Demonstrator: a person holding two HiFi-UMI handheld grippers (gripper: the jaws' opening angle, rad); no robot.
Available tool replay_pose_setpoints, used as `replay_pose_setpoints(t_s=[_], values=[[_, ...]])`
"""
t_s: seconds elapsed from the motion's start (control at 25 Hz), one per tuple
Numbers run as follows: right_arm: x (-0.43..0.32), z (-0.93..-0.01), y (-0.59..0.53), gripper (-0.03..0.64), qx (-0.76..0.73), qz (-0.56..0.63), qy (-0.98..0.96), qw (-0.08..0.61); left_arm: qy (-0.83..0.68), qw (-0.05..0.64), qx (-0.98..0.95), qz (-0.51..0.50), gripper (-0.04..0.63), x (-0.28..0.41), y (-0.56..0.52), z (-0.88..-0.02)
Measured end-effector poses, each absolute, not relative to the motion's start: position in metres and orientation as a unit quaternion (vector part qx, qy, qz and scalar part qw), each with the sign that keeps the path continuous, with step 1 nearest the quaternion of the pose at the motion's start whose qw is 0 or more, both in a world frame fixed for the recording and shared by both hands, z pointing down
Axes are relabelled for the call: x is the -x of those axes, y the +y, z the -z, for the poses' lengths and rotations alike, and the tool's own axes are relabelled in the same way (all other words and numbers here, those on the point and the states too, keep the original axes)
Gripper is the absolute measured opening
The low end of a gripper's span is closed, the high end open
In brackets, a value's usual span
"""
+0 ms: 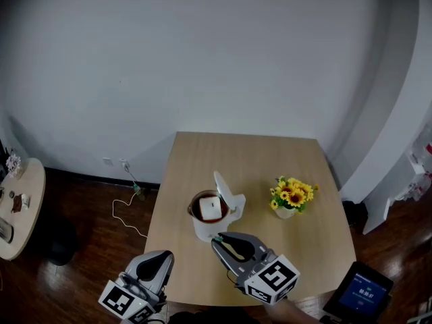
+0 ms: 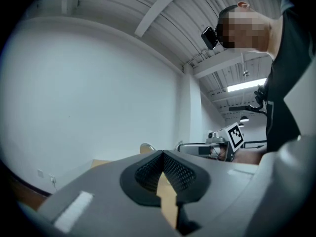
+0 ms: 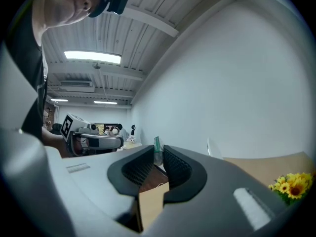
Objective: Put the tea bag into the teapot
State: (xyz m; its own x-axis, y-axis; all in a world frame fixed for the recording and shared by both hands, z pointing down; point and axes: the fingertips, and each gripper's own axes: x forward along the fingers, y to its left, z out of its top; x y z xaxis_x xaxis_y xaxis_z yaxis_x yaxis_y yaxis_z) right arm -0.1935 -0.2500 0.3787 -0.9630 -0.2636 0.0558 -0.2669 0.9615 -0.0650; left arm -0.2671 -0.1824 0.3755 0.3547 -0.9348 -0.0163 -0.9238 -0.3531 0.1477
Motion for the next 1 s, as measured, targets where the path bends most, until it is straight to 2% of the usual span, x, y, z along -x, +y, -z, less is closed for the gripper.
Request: replay_pose_setpoints(t_s=[0.28,0.56,0.76,1.0], values=[[0.209,-0.424,-0.313,0.063,-0.177,-0.051,-0.981,0.058,-0.564,0.083,-0.82,0.039,0.005,0.292,-0.228,-0.401],[0.23,-0.446,-0.349,0.063,-0.271,-0.086,-0.957,0.052,-0.517,0.082,-0.852,0.016,0.005,0.326,-0.243,-0.406],[0.244,-0.471,-0.373,0.063,-0.319,-0.093,-0.94,0.073,-0.5,0.099,-0.859,0.04,0.003,0.35,-0.253,-0.402],[0.262,-0.497,-0.396,0.063,-0.37,-0.108,-0.919,0.079,-0.473,0.102,-0.875,0.021,0.005,0.386,-0.268,-0.424]])
